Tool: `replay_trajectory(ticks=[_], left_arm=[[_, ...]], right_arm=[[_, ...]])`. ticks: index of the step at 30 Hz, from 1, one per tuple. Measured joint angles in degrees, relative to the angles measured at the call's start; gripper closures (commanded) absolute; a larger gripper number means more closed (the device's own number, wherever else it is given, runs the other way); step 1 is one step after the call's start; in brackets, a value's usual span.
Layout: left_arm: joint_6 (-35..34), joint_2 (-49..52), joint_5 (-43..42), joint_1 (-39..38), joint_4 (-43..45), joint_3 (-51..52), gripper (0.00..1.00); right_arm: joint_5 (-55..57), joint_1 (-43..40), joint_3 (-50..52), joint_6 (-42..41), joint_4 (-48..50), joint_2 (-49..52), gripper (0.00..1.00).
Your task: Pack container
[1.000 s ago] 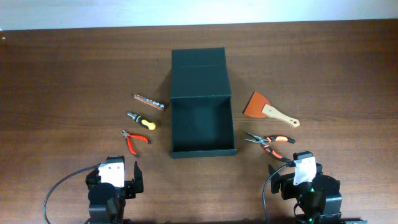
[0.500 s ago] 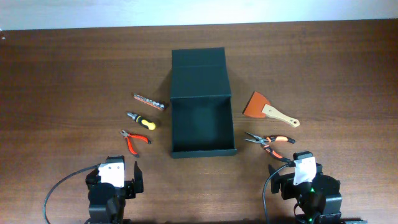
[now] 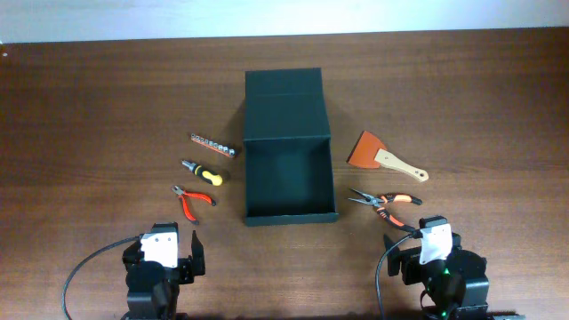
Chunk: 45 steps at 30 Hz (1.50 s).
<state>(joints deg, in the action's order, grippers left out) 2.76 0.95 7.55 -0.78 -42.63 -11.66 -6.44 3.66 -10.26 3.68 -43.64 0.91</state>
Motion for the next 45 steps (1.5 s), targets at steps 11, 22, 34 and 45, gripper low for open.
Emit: replay_trajectory(ticks=[11, 22, 34, 45], left_arm=[[0.0, 0.0, 0.0, 0.0, 0.0, 0.1, 0.01], [0.0, -0.1, 0.0, 0.0, 0.0, 0.2, 0.01], [0.0, -0.1, 0.0, 0.0, 0.0, 0.2, 0.01], [0.0, -0.1, 0.0, 0.0, 0.0, 0.2, 0.01]], right_arm=[[-0.3, 0.0, -19.9, -0.7, -3.4, 13.1, 0.01], [-0.8, 0.0, -48.7, -0.9, -22.3, 46.7, 0.01], [-2.3, 0.0, -55.5, -0.9, -27.3, 71.0, 0.01], [-3.3, 0.0, -55.5, 9.6, -26.6, 83.7, 0.01]])
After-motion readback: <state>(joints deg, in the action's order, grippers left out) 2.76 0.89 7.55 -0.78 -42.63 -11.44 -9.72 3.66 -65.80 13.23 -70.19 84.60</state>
